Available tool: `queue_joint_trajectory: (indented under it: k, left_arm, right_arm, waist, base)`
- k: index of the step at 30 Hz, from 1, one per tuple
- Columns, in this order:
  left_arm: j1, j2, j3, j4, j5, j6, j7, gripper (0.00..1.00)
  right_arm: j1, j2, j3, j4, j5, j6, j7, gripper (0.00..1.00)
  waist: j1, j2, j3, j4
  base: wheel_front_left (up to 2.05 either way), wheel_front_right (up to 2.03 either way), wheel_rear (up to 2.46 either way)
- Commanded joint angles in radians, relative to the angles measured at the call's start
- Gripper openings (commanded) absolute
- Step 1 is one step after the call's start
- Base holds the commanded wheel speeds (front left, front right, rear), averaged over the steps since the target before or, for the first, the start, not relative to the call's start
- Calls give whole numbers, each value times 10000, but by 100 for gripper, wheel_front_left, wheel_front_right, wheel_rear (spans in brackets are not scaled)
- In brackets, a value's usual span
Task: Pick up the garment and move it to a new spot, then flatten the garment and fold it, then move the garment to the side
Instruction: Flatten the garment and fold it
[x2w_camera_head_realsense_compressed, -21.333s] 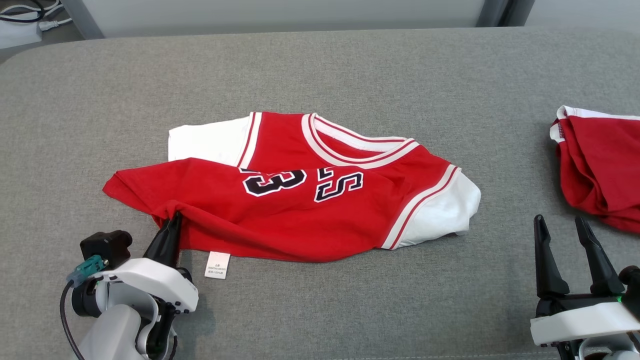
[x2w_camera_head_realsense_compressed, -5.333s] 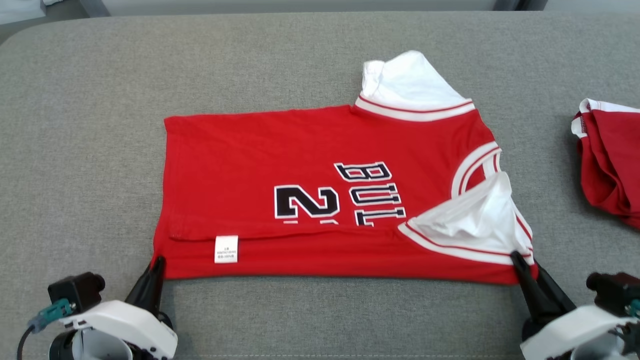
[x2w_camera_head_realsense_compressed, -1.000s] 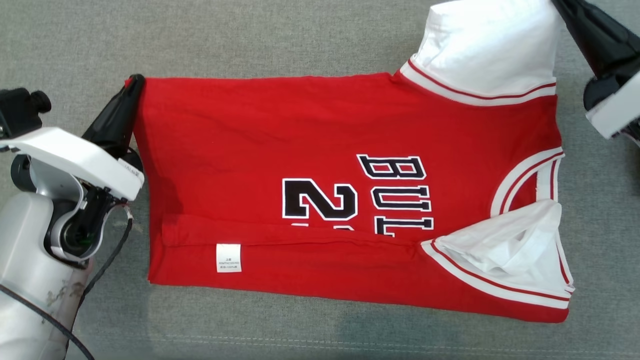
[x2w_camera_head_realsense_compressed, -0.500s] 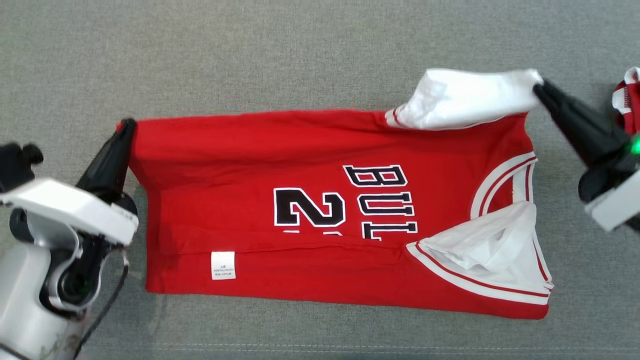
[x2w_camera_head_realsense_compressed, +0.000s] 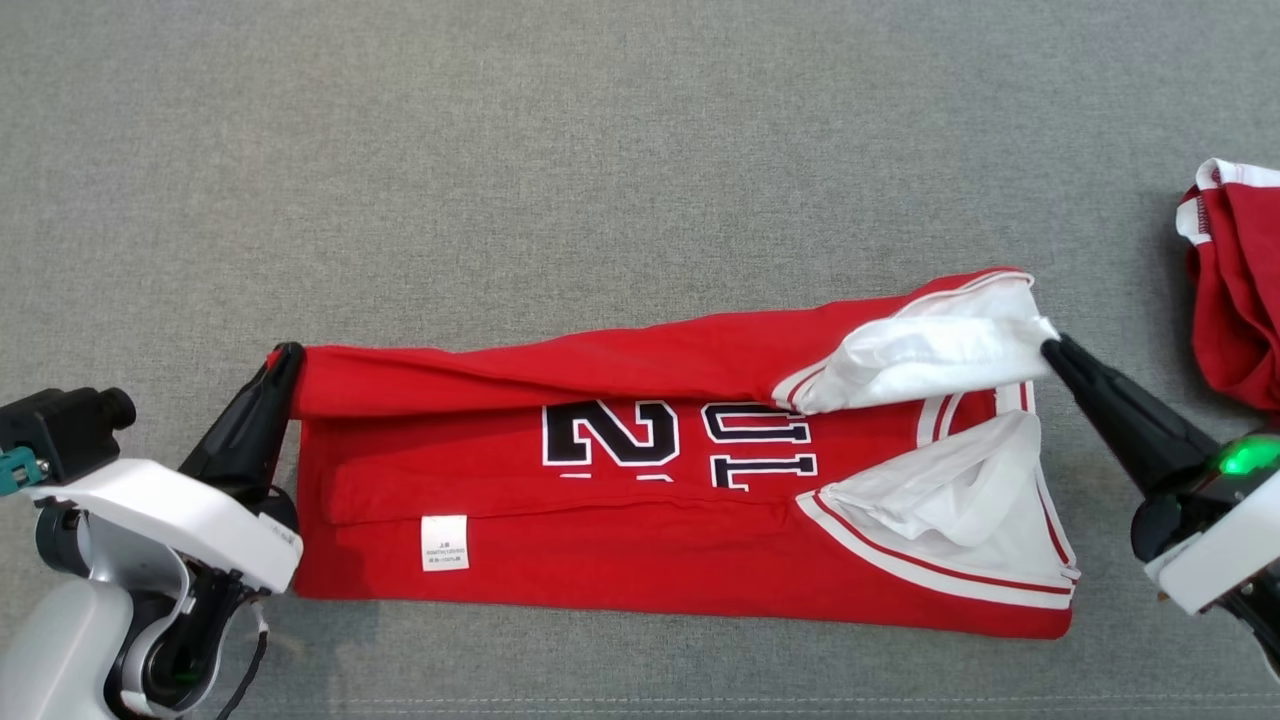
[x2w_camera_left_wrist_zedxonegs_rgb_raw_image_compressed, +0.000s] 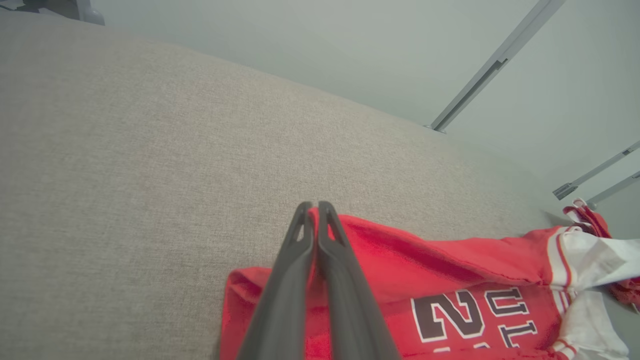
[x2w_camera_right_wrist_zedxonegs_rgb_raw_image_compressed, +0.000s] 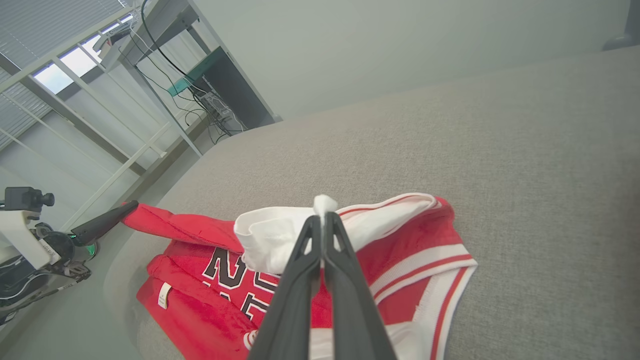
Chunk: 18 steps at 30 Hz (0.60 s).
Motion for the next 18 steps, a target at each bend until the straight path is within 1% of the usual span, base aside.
queue_joint_trajectory:
  k: [1, 4, 7, 10, 12, 18]
  left_arm:
    - [-79, 517, 398, -361, 111, 117, 28, 0]
    - [241, 788, 329, -711, 239, 328, 271, 0]
    - [715, 906, 252, -1119, 176, 532, 519, 0]
    - [1110, 861, 199, -1377, 22, 680, 647, 0]
    - [1253, 761, 164, -1418, -82, 695, 644, 0]
    - [1392, 682, -46, -1073, -284, 756, 1005, 0]
  right_arm:
    - [457, -245, -105, -284, -82, 0, -134, 0]
    - [860, -72, -229, -342, -141, 0, -134, 0]
    - [1232, 117, -331, -379, -179, 0, -134, 0]
    - [1587, 310, -441, -407, -217, 0, -135, 0]
    - [1793, 400, -507, -368, -289, 0, -135, 0]
    - [2269, 617, -567, -108, -498, 0, -10, 0]
  waist:
    - [0, 0, -38, -19]
    - [0, 0, -109, -66]
    - [0, 0, -116, -81]
    - [0, 0, -64, -52]
    - [0, 0, -39, -32]
    - [0, 0, -81, -27]
  base:
    - [0, 0, 0]
    - [0, 0, 0]
    - [0, 0, 0]
    - [0, 0, 0]
    - [0, 0, 0]
    - [0, 0, 0]
